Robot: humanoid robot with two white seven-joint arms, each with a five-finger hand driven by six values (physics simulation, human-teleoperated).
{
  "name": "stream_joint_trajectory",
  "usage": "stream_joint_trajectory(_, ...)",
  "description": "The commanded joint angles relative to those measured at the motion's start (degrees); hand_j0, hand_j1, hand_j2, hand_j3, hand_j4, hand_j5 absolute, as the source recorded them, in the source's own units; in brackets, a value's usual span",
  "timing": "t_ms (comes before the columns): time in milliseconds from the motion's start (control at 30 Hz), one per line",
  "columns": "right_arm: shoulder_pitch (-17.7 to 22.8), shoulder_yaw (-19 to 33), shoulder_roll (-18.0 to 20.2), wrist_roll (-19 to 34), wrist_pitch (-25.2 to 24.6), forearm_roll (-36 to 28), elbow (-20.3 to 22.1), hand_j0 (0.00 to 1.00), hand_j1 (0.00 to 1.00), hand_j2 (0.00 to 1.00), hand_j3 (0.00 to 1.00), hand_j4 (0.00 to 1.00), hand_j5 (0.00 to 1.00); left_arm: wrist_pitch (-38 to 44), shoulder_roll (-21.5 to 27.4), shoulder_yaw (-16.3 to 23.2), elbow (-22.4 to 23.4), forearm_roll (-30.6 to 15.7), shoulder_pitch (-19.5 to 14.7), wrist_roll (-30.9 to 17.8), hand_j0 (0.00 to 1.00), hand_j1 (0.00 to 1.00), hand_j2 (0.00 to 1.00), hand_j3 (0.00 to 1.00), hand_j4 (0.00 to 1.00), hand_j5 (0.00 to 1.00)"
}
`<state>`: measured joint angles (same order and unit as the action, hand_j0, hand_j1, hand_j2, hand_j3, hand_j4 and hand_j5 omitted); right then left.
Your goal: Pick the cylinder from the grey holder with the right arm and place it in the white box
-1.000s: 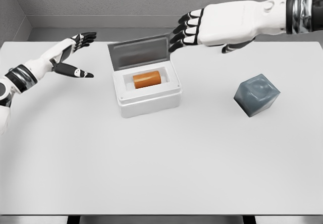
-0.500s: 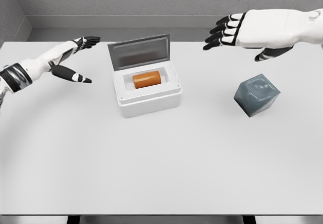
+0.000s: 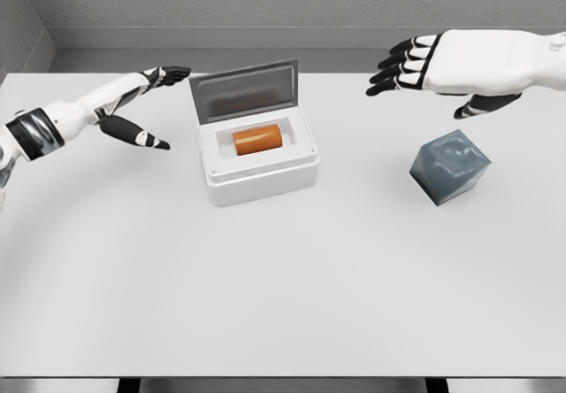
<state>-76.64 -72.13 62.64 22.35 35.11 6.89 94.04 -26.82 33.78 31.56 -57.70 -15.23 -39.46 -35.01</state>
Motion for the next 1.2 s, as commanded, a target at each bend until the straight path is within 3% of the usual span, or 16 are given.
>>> stream_joint_trajectory(0, 0.0, 0.2, 0.0, 0.0, -0.1, -0.3, 0.0, 1.00, 1.00, 1.00, 1.00, 1.00, 1.00, 0.1, 0.0, 0.1, -0.1, -0.4, 0.0, 0.0, 1.00, 1.00, 1.00, 1.00, 1.00, 1.00)
stream_joint_trajectory(1167, 0.5, 0.2, -1.6, 0.0, -0.1, -0.8, -0.8, 1.00, 1.00, 1.00, 1.00, 1.00, 1.00, -0.1, 2.7, 0.0, -7.4, -2.2, 2.8, 0.0, 1.00, 1.00, 1.00, 1.00, 1.00, 1.00)
